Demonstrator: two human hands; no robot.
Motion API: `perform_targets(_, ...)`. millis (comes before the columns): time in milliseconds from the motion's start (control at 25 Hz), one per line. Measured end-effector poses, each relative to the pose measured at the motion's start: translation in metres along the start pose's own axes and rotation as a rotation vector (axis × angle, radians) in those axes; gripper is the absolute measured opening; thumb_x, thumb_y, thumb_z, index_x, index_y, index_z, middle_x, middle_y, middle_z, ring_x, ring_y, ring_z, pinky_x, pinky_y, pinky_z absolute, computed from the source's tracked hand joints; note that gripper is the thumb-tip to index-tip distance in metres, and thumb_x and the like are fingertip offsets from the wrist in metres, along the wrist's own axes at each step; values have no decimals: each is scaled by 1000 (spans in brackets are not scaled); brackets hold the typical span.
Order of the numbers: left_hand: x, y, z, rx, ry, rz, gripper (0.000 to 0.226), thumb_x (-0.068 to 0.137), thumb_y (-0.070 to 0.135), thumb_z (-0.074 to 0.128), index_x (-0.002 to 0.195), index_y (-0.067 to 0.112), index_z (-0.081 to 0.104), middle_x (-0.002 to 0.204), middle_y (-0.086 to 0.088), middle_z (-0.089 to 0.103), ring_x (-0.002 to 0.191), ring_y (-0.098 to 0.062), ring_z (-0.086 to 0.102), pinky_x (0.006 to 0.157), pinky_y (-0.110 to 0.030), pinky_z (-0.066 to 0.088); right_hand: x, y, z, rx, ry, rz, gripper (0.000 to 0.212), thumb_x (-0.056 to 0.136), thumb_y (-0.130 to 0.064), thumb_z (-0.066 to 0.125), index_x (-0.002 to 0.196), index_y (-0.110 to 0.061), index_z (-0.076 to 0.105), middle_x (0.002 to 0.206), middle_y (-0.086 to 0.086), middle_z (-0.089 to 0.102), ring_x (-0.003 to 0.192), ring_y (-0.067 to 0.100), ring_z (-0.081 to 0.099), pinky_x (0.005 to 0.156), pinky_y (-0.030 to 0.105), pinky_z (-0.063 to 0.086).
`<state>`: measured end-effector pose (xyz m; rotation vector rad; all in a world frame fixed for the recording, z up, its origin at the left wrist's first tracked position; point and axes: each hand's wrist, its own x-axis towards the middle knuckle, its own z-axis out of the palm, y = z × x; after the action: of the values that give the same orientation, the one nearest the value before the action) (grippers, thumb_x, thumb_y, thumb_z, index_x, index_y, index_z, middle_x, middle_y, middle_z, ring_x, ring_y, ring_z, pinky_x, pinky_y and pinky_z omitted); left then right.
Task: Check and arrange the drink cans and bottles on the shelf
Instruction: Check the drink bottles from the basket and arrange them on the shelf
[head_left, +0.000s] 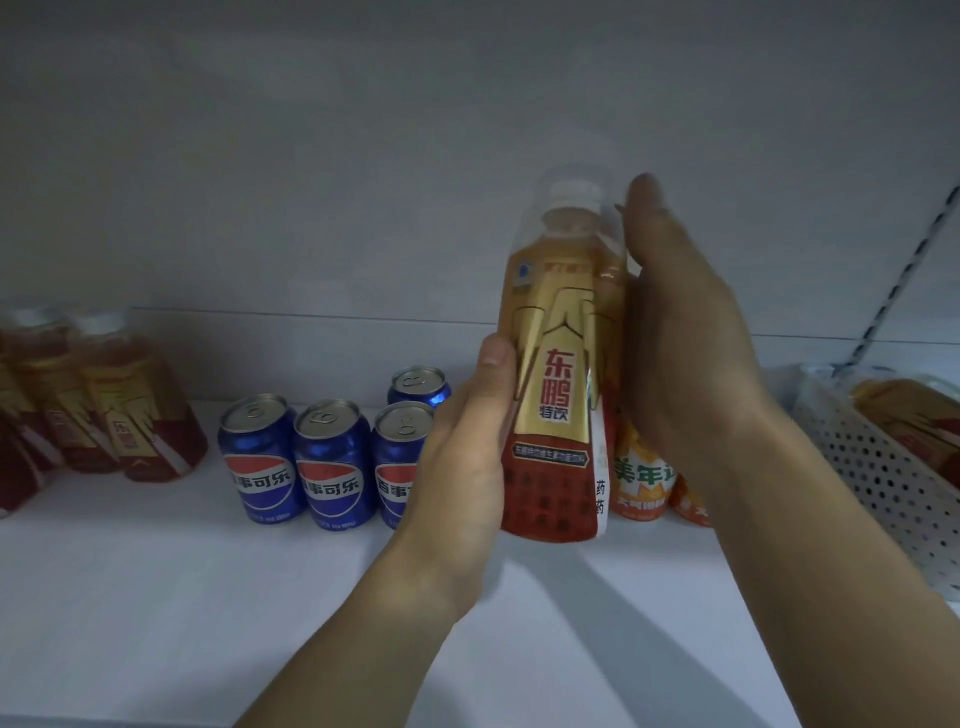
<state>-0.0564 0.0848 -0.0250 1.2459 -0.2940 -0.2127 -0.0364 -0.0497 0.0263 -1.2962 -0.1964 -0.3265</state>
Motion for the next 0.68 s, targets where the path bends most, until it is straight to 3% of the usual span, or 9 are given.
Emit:
perform_targets(80, -1, 2, 0, -85, -2, -39, 57, 83, 62, 40, 119, 29, 69, 111, -2, 77, 105, -21, 74, 98, -49, 53, 1, -2, -3, 7, -61, 37, 42, 97, -47, 55, 117, -14, 72, 108, 10, 76, 99, 29, 74, 96, 51, 58)
perform_targets(200, -2, 4, 1, -143, -21, -58, 54, 88, 58, 38, 120, 27, 68, 112, -3, 77, 106, -21, 73, 97, -46, 54, 1, 4, -1, 10, -98, 26, 37, 93, -39, 56, 118, -15, 70, 105, 9, 77, 96, 26, 74, 93, 47, 58)
perform_targets(320, -1, 3, 0, -164, -21, -67, 54, 87, 58, 40, 120, 26, 68, 112, -3, 77, 106, -22, 73, 98, -46, 53, 2, 7, -1, 4, -83, 15, 38, 91, -40, 57, 117, -16, 71, 107, 10, 77, 98, 27, 75, 94, 49, 58)
perform_targets(480, -1, 4, -4, -201, -70, -105, 55, 97, 57, 35, 125, 24, 68, 118, -7, 75, 111, -26, 71, 98, -48, 52, 1, 1, -4, -51, -106, 53, 49, 92, -45, 61, 129, -14, 67, 120, 12, 75, 108, 31, 74, 99, 50, 57)
perform_targets(680, 0, 8, -6, -41, -121, -38, 57, 88, 65, 38, 118, 28, 70, 115, -1, 76, 109, -18, 72, 98, -42, 54, -3, -4, -3, -137, -7, -67, 46, 86, -47, 73, 119, -15, 70, 101, 5, 79, 95, 24, 77, 89, 42, 61)
